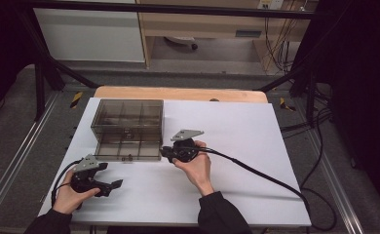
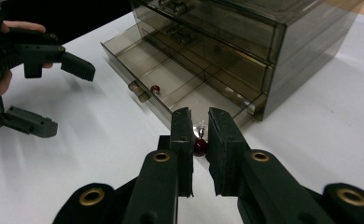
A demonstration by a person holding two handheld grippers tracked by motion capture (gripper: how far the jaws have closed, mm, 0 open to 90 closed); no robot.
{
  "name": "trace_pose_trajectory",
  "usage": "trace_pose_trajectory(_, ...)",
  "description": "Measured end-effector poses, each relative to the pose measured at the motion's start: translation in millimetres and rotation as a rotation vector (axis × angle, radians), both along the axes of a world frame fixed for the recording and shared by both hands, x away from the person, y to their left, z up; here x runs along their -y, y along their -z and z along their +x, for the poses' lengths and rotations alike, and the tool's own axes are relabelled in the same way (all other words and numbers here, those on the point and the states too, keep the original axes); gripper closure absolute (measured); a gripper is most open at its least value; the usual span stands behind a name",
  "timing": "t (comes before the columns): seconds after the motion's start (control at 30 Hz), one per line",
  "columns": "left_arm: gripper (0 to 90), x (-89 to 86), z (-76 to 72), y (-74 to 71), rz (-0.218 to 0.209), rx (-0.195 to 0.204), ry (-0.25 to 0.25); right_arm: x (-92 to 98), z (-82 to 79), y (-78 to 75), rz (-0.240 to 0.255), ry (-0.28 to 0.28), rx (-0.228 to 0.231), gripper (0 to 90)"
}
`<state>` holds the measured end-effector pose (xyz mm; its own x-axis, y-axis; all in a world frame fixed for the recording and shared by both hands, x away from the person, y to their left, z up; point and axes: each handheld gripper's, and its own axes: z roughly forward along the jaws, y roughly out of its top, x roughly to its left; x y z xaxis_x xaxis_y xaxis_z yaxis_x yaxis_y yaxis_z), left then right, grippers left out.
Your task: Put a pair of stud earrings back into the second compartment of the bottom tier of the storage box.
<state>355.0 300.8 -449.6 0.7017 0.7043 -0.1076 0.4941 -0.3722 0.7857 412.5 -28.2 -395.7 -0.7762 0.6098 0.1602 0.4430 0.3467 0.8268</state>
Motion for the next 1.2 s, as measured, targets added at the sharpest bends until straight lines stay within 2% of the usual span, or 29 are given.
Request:
trace_pose_trajectory(0.8,4.9,-1.0,-0.5,-1.5,-0.004,0.004,0.001,-57.2,14.8,-4.3,-0.013,-0.051,0.013,81.0)
trace_pose_trajectory(1.2,4.9,-1.1,-0.4,-1.9,-0.006,0.005,0.004,-83.8,23.1,1.7,-0.016,-0.067,0.005,80.9)
